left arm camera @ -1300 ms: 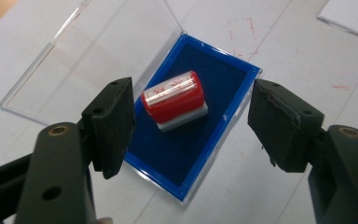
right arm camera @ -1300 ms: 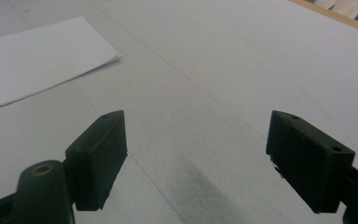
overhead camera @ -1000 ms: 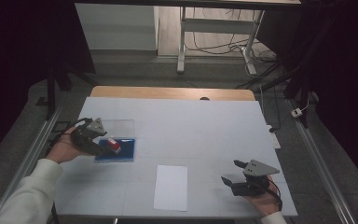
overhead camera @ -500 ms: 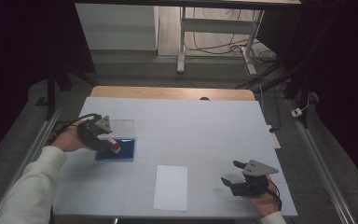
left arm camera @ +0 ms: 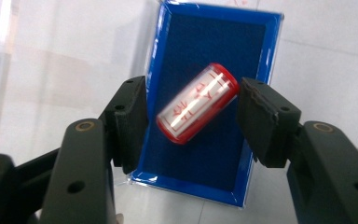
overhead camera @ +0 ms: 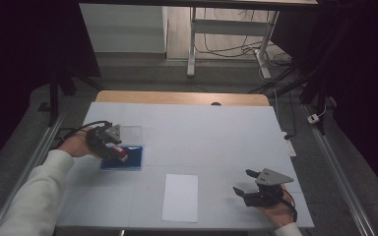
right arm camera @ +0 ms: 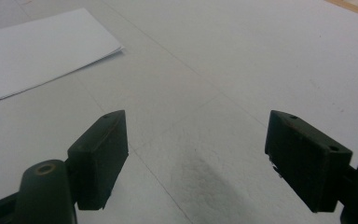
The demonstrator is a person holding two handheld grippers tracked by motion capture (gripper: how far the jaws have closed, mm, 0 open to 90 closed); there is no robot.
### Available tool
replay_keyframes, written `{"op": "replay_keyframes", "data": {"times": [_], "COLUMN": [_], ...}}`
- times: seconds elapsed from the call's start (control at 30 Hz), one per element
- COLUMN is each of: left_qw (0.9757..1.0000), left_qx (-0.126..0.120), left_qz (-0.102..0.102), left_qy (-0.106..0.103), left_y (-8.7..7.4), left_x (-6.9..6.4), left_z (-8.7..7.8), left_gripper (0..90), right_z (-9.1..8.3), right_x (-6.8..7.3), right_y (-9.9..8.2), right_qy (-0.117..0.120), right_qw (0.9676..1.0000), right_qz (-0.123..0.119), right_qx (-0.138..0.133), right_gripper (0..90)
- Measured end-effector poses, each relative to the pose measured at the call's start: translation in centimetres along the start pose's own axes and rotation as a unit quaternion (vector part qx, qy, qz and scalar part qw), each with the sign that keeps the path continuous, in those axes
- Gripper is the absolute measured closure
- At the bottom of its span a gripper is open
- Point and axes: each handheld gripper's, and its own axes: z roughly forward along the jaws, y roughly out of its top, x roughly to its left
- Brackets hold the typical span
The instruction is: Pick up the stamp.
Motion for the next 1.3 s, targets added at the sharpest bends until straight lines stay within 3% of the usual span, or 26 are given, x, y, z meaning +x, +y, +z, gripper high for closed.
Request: {"op": "replay_keyframes", "data": {"times": [0.43,0.5,0.53,0.9,1.3], "left_qw": [0.9997,0.9998,0.9999,0.9997,0.9998], "left_qx": [0.007,0.006,0.005,0.015,0.015], "left_qz": [0.019,0.014,0.012,0.021,0.01], "left_qy": [-0.013,-0.013,-0.012,-0.006,-0.007], "left_y": [0.04,0.01,0.0,0.27,0.49], "left_x": [0.04,0.15,0.14,-0.08,-0.26], "left_z": [0.59,0.43,0.43,0.41,0.37], "left_gripper": [50.9,66.4,68.2,69.8,70.7], "right_z": [0.11,0.16,0.18,0.13,0.13], "right_x": [-0.06,-0.06,-0.06,-0.05,-0.11], "right_y": [-0.07,-0.07,-0.07,-0.03,-0.07], "right_qy": [0.001,0.002,0.002,0.001,0.0], "right_qw": [1.0,1.0,1.0,1.0,1.0], "right_qz": [0.001,0.002,0.003,0.002,0.002], "right_qx": [0.002,0.001,0.001,0.003,0.004], "right_gripper": [20.9,20.9,20.9,21.0,21.1]}}
